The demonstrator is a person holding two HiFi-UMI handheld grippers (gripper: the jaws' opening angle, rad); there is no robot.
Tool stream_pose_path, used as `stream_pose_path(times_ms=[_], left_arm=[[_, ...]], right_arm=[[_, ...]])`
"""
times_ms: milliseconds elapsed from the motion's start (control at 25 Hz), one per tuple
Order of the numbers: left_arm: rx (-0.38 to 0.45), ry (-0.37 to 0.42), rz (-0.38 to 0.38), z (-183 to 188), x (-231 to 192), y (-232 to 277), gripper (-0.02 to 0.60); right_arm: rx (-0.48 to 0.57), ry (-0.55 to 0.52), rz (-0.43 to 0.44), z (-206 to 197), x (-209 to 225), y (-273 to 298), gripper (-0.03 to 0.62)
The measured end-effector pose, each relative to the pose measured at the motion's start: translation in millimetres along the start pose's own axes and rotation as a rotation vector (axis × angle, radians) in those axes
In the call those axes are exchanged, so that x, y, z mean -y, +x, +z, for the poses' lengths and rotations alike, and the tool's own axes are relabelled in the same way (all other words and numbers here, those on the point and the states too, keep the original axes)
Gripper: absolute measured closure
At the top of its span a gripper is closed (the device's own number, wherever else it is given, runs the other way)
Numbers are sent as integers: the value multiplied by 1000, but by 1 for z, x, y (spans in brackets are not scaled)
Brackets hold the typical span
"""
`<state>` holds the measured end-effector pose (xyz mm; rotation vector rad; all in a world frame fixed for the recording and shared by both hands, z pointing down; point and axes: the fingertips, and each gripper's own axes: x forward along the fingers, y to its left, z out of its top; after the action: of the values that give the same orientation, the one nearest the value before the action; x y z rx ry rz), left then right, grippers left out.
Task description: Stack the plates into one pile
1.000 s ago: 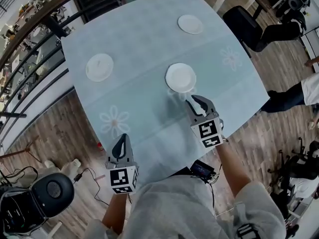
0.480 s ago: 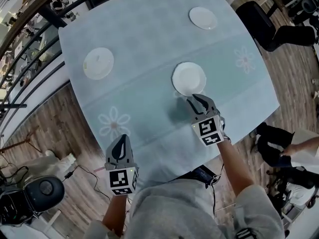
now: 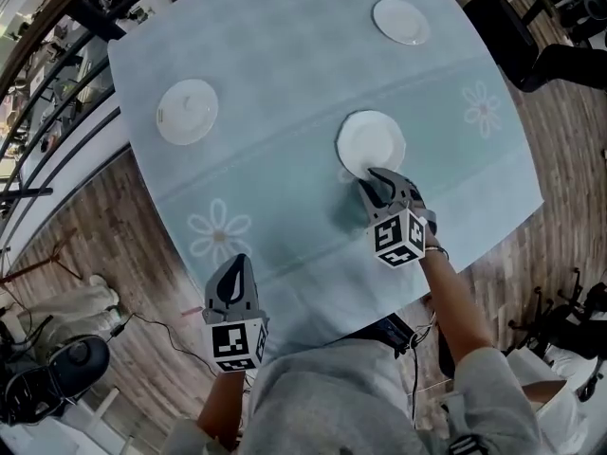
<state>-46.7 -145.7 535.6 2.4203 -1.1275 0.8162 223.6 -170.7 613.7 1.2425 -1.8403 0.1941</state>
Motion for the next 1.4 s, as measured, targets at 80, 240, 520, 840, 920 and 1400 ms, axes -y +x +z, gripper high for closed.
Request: stream_pose_path(times_ms=[80, 240, 520, 840, 920, 1400], left_arm=[[-6, -2, -3, -2, -3, 0, 565], [-10, -8, -4, -4, -8, 1, 566], [14, -10, -1, 2, -13, -7, 566], [52, -16, 33, 3, -26, -29, 565], [65, -14, 41, 3, -30, -33, 566], [138, -26, 45, 9, -44, -69, 565]], right_arm=[[-15, -43, 5, 1, -2, 5, 488], [-36, -84, 47, 1, -9, 9, 521], [-71, -132, 59, 5, -14, 12, 550], [-8, -103, -63, 19, 1, -6, 566], [5, -110, -104, 26, 9, -11, 568], [53, -203, -200, 83, 14, -42, 569]])
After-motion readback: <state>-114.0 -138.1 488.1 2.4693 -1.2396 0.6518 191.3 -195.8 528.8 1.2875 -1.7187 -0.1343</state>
